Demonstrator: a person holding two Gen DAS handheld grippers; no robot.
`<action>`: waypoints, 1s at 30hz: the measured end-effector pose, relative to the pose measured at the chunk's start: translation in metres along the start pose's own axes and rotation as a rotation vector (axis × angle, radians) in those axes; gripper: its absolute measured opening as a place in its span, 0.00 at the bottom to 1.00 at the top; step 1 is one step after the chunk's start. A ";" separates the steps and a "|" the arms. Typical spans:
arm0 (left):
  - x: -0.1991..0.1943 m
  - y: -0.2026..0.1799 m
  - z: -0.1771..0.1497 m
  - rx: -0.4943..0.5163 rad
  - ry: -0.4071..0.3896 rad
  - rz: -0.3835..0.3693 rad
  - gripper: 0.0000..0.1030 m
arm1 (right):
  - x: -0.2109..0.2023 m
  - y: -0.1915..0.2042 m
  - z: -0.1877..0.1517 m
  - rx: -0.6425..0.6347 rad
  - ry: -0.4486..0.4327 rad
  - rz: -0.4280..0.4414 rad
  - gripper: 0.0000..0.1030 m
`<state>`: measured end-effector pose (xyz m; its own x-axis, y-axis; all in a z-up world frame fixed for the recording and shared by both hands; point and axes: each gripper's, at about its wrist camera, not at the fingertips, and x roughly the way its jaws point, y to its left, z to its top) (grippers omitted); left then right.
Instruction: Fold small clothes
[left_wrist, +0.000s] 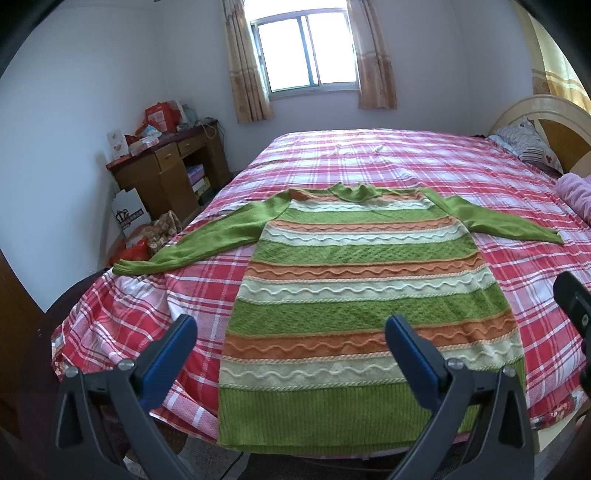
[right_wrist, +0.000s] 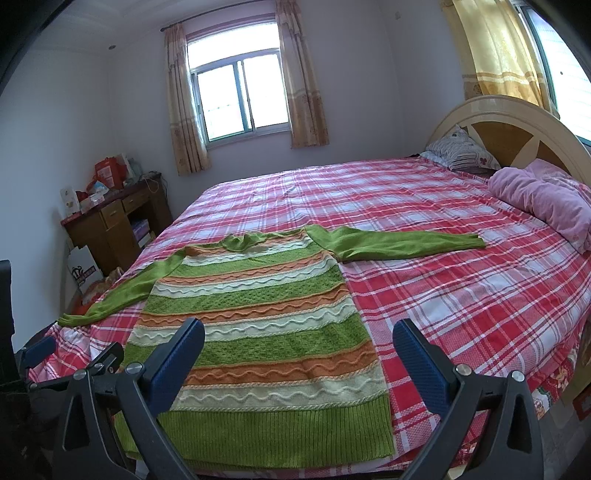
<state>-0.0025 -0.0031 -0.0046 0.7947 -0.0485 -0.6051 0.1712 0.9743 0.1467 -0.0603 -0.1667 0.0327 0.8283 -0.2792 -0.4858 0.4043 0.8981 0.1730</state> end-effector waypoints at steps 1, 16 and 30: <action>0.000 0.000 0.000 0.000 0.000 0.001 1.00 | 0.000 0.000 0.000 0.000 0.000 0.000 0.99; 0.001 -0.001 -0.001 0.002 0.002 -0.002 1.00 | 0.003 -0.002 -0.005 0.001 0.005 0.000 0.99; 0.016 -0.004 -0.001 0.005 0.041 -0.019 1.00 | 0.010 -0.005 0.002 0.004 0.009 -0.005 0.99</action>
<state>0.0085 -0.0079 -0.0157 0.7665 -0.0577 -0.6397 0.1892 0.9721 0.1389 -0.0533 -0.1750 0.0288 0.8227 -0.2812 -0.4940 0.4103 0.8953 0.1736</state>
